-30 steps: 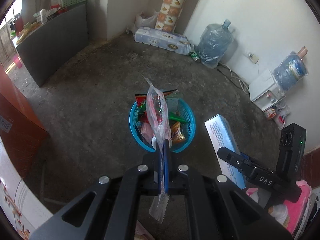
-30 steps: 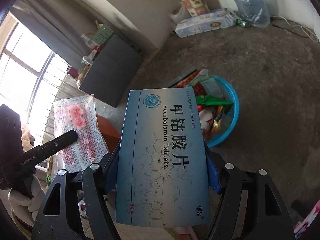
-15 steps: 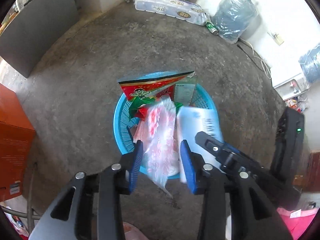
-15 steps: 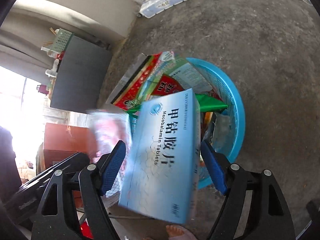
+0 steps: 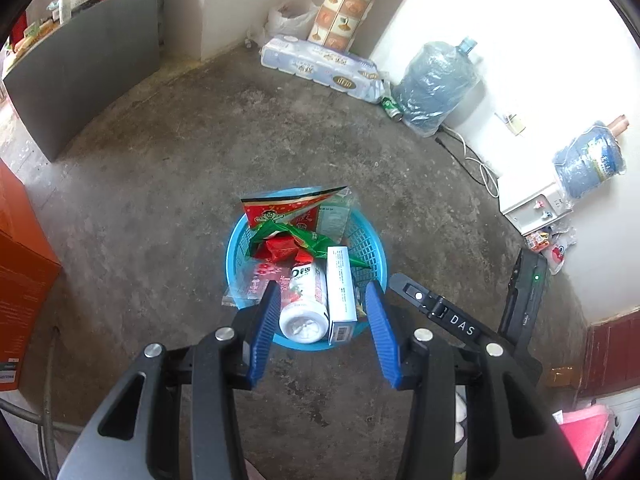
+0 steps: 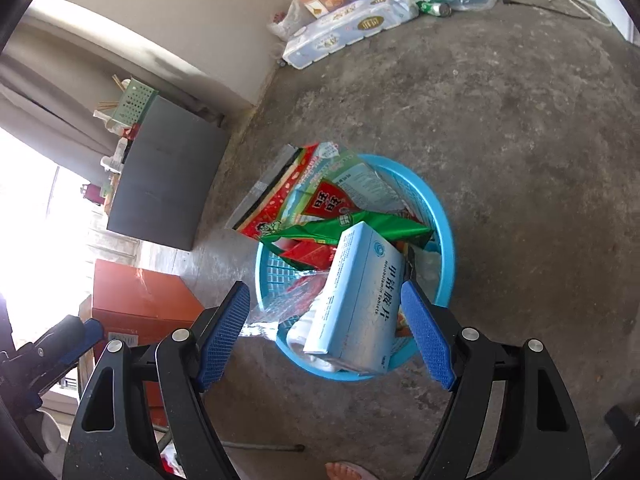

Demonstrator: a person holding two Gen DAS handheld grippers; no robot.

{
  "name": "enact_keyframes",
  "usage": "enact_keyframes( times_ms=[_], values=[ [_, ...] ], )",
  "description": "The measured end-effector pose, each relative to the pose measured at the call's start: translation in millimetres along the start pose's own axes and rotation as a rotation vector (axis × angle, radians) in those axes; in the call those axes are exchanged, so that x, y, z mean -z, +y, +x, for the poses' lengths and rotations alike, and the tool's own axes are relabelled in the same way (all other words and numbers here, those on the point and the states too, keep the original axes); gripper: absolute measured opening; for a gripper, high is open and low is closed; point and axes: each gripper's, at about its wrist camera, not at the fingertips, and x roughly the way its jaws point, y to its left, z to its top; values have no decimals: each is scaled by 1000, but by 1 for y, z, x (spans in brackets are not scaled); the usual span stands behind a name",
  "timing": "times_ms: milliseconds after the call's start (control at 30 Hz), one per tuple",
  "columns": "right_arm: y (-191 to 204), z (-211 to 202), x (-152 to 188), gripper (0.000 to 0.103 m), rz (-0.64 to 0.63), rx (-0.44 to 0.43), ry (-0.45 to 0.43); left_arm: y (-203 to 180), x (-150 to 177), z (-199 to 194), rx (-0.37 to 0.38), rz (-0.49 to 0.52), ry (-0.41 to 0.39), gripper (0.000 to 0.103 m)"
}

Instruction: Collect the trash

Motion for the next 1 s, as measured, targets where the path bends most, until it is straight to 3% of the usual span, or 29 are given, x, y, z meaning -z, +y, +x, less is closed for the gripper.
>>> enact_keyframes(
  times_ms=[133,233,300,400,533,700,867,1000],
  values=[
    [38,-62,29,74,-139,-28,-86,-6,33,-83,16,73,-115,48],
    [75,-120,67,84,-270,-49,-171,-8,72,-152,-40,105,-234,65],
    [99,-161,98,96,-362,-63,-245,-7,103,-193,-75,93,-297,82],
    [129,-209,139,96,-472,-56,-355,3,153,-247,-153,11,-410,98],
    [163,-245,178,96,-615,3,-469,18,218,-291,-245,-104,-506,98],
    [199,-273,221,96,-832,4,-633,30,284,-315,-406,-251,-590,98],
    [218,-267,247,96,-941,-32,-598,33,316,-315,-462,-354,-604,98],
    [227,-245,259,96,-1011,14,-473,40,336,-316,-544,-403,-562,98]
  ],
)
